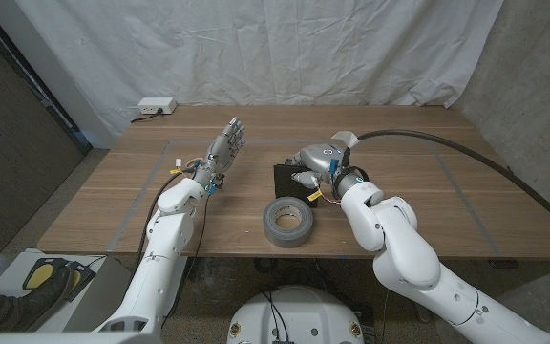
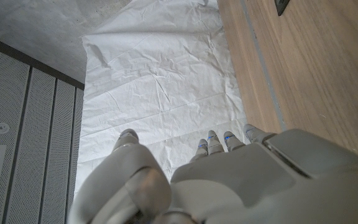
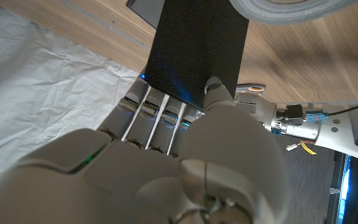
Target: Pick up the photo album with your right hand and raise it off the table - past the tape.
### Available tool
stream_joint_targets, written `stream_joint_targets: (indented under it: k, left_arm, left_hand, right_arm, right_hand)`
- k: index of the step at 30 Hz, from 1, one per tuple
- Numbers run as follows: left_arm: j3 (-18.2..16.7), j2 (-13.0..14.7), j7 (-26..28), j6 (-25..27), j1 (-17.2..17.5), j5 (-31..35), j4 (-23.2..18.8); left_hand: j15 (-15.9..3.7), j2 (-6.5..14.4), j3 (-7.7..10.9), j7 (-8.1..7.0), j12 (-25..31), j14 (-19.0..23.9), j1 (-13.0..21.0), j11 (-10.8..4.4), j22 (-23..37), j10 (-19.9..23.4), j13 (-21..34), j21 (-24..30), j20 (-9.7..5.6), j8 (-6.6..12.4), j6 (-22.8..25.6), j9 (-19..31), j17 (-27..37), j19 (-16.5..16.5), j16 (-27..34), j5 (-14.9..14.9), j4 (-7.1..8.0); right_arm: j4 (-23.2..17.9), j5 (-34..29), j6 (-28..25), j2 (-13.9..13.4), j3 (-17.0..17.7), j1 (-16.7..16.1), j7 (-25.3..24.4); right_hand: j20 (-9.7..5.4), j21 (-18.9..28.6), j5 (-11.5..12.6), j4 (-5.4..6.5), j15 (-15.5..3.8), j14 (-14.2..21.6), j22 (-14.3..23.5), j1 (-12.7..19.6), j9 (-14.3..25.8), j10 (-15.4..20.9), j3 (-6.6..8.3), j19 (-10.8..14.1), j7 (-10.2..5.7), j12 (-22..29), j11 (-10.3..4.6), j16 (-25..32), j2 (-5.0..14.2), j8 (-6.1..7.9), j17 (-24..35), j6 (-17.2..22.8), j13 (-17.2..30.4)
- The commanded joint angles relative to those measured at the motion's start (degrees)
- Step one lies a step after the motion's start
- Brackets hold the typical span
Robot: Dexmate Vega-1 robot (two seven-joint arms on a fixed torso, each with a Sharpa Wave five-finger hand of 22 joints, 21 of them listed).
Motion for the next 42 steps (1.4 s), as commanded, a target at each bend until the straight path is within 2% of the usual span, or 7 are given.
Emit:
stream_joint_targets:
  k: [1,9,22,25,37,41,42]
  left_arm:
    - [-0.15,-0.02,0.2,0.09,0.7,0.07,-0.69]
    - [-0.34,-0.02,0.09,0.17,0.51,-0.06,-0.49]
    - [-0.1,0.02,-0.23,0.11,-0.58,0.04,0.77]
    - [-0.17,-0.13,-0.74,0.14,-0.93,-0.46,1.31]
    - [-0.38,-0.04,-0.74,-0.16,-0.91,-0.32,1.39]
    - [-0.58,0.01,-0.84,-0.09,-0.83,-0.5,1.18]
    - [-0.59,0.0,-0.86,-0.09,-0.83,-0.5,1.18]
  left_hand:
    - [0.04,0.18,-0.08,0.43,0.2,-0.41,0.66,-0.06,0.09,-0.41,0.3,0.08,-3.13,0.1,-0.16,0.15,0.1,-0.94,0.19,-0.05,-0.03]
    - [0.04,0.22,-0.14,0.44,0.2,-0.42,0.69,-0.03,0.09,-0.41,0.3,0.09,-3.13,0.09,-0.17,0.15,0.1,-0.93,0.19,-0.06,-0.02]
    - [0.02,0.3,-0.26,0.4,0.21,-0.35,0.76,0.04,0.09,-0.41,0.3,0.09,-3.11,0.09,-0.17,0.15,0.1,-0.97,0.22,-0.09,0.0]
    - [0.01,0.31,-0.29,0.43,0.22,-0.36,0.77,-0.01,0.09,-0.4,0.3,0.11,-3.12,0.09,-0.18,0.15,0.1,-0.93,0.22,-0.1,0.0]
    - [0.03,0.38,-0.41,0.44,0.25,-0.4,0.82,0.01,0.09,-0.33,0.3,0.11,-3.09,0.09,-0.19,0.15,0.1,-0.96,0.2,-0.13,0.02]
    - [0.02,0.4,-0.45,0.45,0.26,-0.41,0.84,-0.02,0.09,-0.3,0.3,0.11,-3.08,0.09,-0.18,0.15,0.1,-0.96,0.2,-0.14,0.03]
    - [0.01,0.4,-0.46,0.45,0.25,-0.44,0.84,-0.03,0.09,-0.33,0.3,0.11,-3.09,0.09,-0.18,0.15,0.1,-0.96,0.19,-0.14,0.03]
  right_arm:
    - [0.38,-1.45,0.31,0.76,-0.08,-0.57,-0.18]
    - [0.66,-1.74,0.43,1.43,0.01,-0.96,-1.52]
    - [1.3,-1.62,0.58,2.0,0.18,-1.18,-3.95]
    - [1.38,-1.65,0.7,1.94,0.18,-1.19,-4.53]
    - [1.58,-1.54,0.8,2.08,0.18,-1.25,-6.38]
    - [1.65,-1.63,0.99,2.13,0.05,-0.97,-6.47]
    - [1.65,-1.64,1.0,2.12,0.05,-0.96,-6.47]
  right_hand:
    - [-4.95,0.59,-0.52,-0.28,-6.58,1.95,0.29,1.74,0.39,1.03,0.76,0.58,-0.25,0.37,-0.13,0.9,0.2,0.47,0.62,1.22,0.02]
    - [-5.62,1.52,-1.27,-1.03,-7.04,5.95,0.5,5.71,1.01,4.17,1.5,1.83,-0.64,1.01,-0.77,3.34,1.05,1.1,2.32,3.55,0.17]
    - [-6.59,3.06,-3.13,-0.68,-7.21,10.69,1.0,10.13,2.38,10.15,2.05,2.99,-1.25,2.51,-1.01,5.76,2.36,2.93,4.54,8.66,0.54]
    - [-6.68,3.33,-3.47,-0.65,-7.21,11.54,1.12,10.87,2.51,10.71,2.12,3.02,-1.35,2.69,-1.48,6.21,2.53,3.18,4.98,9.5,0.73]
    - [-6.85,3.91,-4.02,-0.53,-7.25,12.73,1.36,11.89,2.91,11.42,1.95,3.16,-1.41,2.93,-1.22,6.98,2.41,3.32,5.93,10.07,1.13]
    - [-6.85,4.12,-4.16,-0.45,-7.25,13.1,1.45,12.23,3.07,11.65,1.91,3.19,-1.43,2.94,-1.6,7.26,2.46,3.43,6.3,10.47,1.17]
    - [-6.83,4.19,-4.2,-0.44,-7.25,13.19,1.47,12.31,3.08,11.86,1.88,3.22,-1.46,3.03,-1.26,7.34,2.42,3.43,6.4,10.53,1.22]
